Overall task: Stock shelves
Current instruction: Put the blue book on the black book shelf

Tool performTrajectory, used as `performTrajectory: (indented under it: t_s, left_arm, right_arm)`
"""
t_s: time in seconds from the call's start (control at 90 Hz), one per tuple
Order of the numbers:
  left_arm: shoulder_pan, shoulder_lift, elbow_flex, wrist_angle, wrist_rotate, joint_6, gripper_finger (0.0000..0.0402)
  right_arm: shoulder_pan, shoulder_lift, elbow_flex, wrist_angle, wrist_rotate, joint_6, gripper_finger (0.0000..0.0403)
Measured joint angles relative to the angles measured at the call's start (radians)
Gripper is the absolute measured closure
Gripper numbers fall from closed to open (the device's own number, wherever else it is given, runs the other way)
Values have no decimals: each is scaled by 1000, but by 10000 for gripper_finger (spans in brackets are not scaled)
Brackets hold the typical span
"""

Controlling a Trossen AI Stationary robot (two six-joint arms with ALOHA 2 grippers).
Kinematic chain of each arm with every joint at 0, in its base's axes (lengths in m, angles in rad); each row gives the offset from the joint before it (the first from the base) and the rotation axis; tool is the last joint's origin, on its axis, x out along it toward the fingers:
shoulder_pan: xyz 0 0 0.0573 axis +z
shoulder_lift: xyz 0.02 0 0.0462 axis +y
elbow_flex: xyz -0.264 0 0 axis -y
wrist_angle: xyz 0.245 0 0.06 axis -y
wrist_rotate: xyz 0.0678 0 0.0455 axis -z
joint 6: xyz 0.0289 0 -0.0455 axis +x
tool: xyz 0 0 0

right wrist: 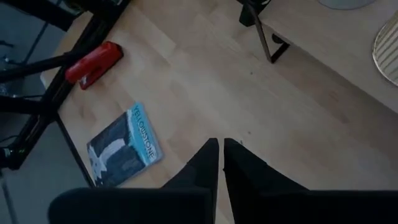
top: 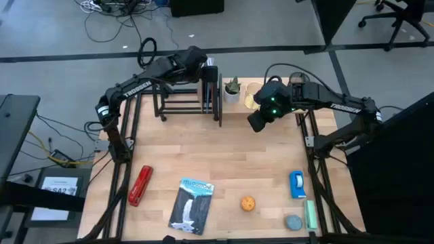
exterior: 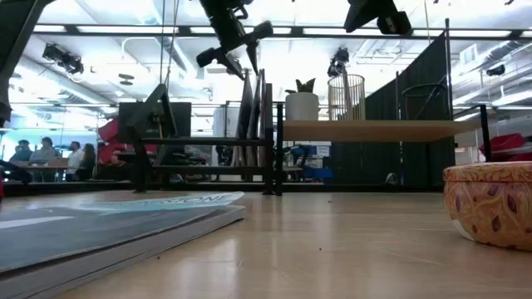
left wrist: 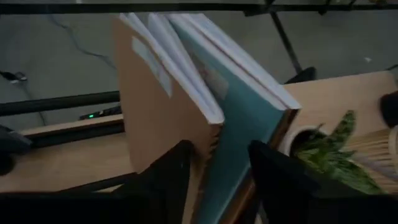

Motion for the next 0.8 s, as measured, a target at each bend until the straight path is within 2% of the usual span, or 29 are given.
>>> performTrajectory:
  t_s: [0.322, 0.8]
  left_arm:
    - [0, -10, 1, 5, 21, 40, 243]
    - [1, -16, 139, -3, 6, 165, 243]
  right_arm:
    - [0, 0, 0, 0, 0, 0, 403]
    - [-5, 0, 0, 0, 0, -10, 402]
